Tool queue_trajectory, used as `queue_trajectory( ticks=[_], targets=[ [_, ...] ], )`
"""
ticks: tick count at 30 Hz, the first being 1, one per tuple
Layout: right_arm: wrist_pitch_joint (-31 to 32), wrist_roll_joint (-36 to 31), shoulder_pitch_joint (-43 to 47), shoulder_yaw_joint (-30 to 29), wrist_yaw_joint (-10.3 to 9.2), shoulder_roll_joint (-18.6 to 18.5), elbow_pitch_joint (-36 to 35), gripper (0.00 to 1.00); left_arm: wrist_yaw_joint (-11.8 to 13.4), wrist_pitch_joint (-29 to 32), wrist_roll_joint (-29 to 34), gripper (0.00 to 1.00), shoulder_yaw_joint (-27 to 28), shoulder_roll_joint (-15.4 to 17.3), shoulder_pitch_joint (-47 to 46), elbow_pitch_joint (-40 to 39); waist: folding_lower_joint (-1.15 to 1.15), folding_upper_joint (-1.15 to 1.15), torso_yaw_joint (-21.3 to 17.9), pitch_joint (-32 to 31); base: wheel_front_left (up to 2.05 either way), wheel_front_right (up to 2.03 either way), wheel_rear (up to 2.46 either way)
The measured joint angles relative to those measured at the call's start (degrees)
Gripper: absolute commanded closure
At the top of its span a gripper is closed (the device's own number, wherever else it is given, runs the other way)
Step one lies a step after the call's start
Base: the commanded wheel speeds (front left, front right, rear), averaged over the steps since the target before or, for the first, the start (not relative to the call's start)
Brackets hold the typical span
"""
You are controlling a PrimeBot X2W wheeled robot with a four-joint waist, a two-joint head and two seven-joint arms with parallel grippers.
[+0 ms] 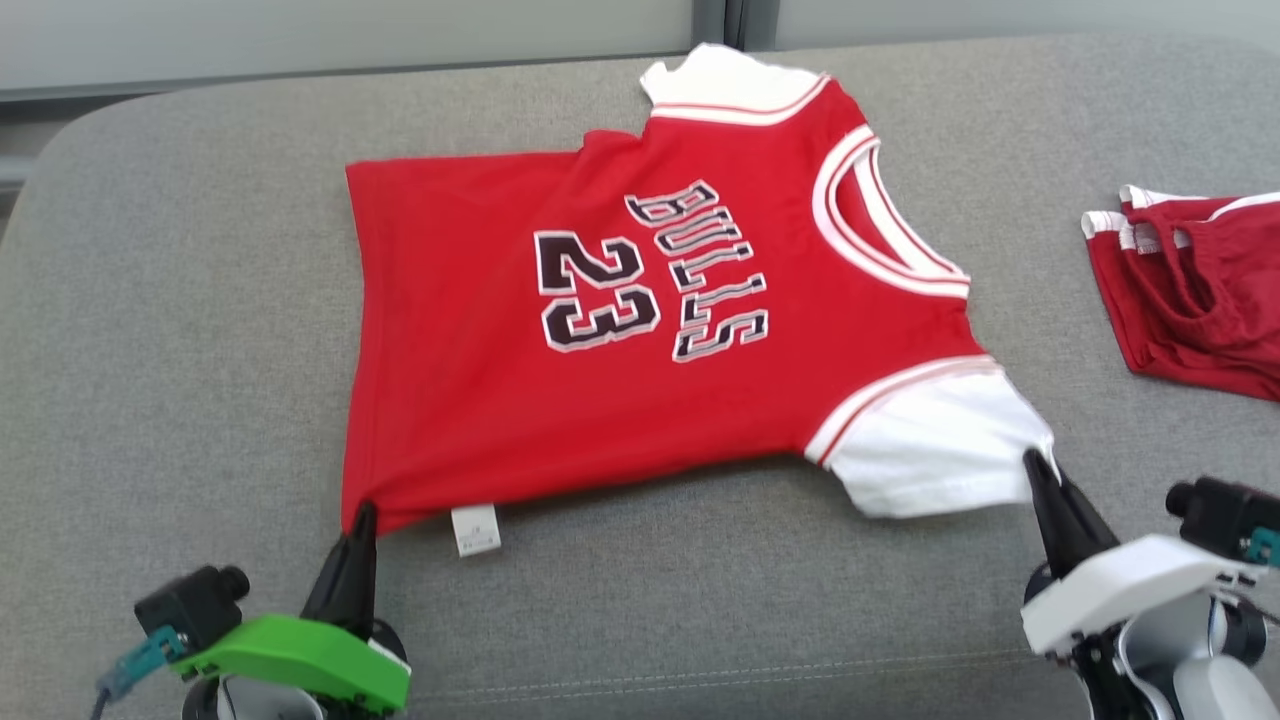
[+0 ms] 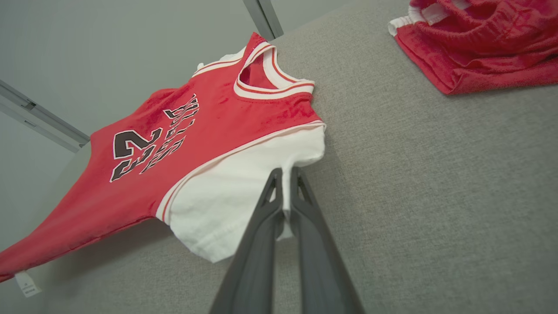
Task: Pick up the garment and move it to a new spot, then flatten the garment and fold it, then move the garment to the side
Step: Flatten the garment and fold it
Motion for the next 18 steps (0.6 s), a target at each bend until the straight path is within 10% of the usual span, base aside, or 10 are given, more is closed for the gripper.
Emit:
queue_trajectory(
  ticks=[18],
  targets=[
    [11.8,0.6,16.4,-1.8,0.00,3.2,-12.0,1.00,1.8,-0.7,0.2,1.00,0.0,0.8,10.3,-0.8,0.00,0.00,-1.9,-4.6,0.00,0.00,0.00]
  ],
)
